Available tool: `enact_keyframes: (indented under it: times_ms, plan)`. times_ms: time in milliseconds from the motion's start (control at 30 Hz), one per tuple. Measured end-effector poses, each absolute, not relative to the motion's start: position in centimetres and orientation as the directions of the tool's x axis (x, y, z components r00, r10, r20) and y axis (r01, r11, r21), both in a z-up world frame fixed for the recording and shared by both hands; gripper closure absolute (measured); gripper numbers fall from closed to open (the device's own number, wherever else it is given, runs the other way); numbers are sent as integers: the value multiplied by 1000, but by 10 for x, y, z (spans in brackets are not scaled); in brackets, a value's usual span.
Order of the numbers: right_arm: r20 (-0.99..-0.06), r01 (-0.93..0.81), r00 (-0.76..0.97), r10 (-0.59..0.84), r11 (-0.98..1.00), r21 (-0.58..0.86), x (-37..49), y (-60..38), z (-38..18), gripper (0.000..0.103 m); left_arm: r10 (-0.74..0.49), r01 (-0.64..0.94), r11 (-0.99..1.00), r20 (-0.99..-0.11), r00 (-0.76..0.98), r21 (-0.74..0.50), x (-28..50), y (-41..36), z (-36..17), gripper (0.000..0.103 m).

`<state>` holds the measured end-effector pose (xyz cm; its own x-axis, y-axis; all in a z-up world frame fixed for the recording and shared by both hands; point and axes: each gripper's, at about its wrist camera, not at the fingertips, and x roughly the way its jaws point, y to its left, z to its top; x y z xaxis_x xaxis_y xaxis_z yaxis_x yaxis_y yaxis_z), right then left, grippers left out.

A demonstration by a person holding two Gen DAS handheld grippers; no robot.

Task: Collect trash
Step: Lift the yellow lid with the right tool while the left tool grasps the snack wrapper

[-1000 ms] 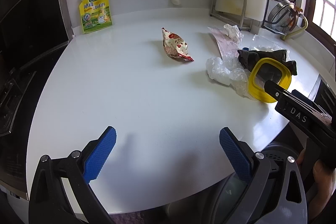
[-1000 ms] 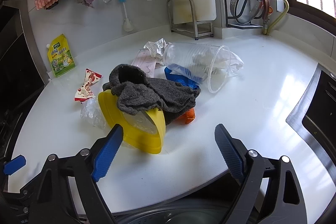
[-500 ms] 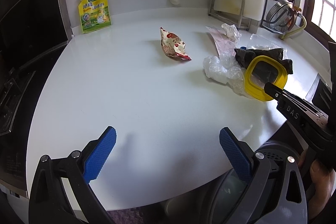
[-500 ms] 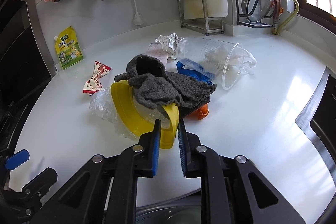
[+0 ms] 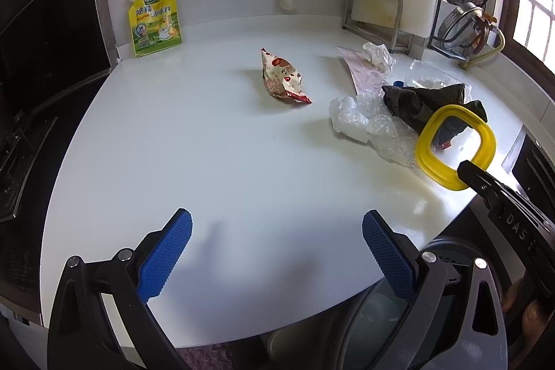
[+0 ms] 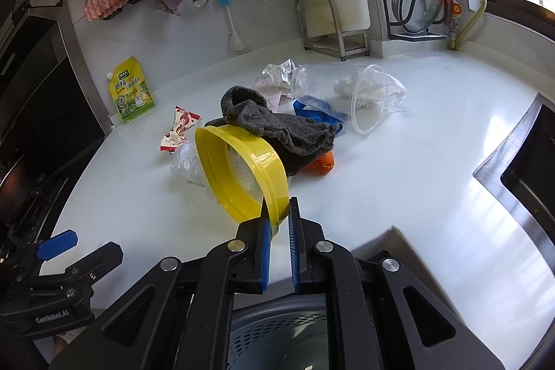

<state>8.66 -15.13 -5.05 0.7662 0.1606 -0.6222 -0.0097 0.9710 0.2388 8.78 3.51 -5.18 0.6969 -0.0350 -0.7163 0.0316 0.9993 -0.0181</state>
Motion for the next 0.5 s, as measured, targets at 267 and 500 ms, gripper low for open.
enact_keyframes:
  times_ms: [267, 500]
  plan:
    - [-617, 48, 778, 116, 969, 243, 61, -179, -49, 94, -13, -4, 1000, -692, 722, -23, 112, 37, -38, 6]
    - [-602, 80, 794, 86, 967, 243, 52, -202, -45, 94, 25, -60, 998, -661, 750, -30, 157, 41, -24, 6]
